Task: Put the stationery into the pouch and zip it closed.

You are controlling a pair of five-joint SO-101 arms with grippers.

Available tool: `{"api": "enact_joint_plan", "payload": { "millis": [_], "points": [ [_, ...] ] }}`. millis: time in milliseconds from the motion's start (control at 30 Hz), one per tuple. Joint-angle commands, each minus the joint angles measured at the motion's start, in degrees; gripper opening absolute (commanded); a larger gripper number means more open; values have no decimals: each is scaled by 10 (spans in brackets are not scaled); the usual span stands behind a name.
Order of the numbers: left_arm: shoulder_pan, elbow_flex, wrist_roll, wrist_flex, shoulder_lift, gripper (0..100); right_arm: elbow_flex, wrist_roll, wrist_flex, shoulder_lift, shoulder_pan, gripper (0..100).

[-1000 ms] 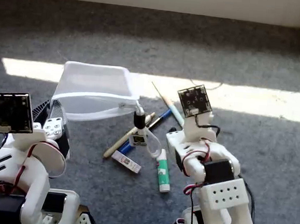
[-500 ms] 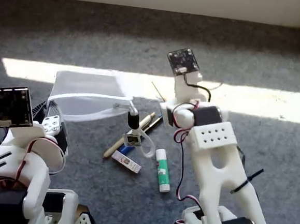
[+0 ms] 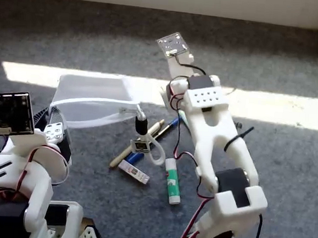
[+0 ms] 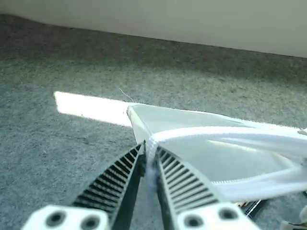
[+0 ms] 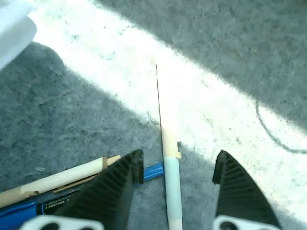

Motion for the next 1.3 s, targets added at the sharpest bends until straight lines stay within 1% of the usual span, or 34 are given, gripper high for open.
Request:
{"api": "enact_joint_plan", "payload": {
  "millis": [0, 167, 433, 600, 667, 767, 833, 933, 1000, 1100, 1267],
  "points": [
    [0, -4, 5, 0, 0, 7, -75, 13, -7, 29, -21, 228],
    [0, 7, 4, 0, -5, 7, -144, 13, -7, 96, -32, 228],
    [0, 8, 4, 0, -5, 7, -234, 15, -7, 204, -28, 228],
    [0, 8, 4, 0, -5, 7, -248, 45, -7, 240, -28, 227],
    [0, 8, 4, 0, -5, 7, -248, 49, -7, 246, -24, 200],
    [0, 8, 4, 0, -5, 7, -248, 49, -7, 250, -19, 115],
    [0, 8, 4, 1, -5, 7, -248, 50, -7, 254, -16, 79],
    [0, 8, 4, 1, -5, 7, -247, 61, -4, 257, -16, 70],
    [0, 8, 4, 6, -5, 7, -250, 61, 22, 257, -12, 60],
    [0, 8, 4, 7, -5, 7, -252, 61, 57, 257, -7, 7],
    [0, 8, 4, 7, -5, 7, -252, 61, 87, 255, -2, 5]
  ]
}}
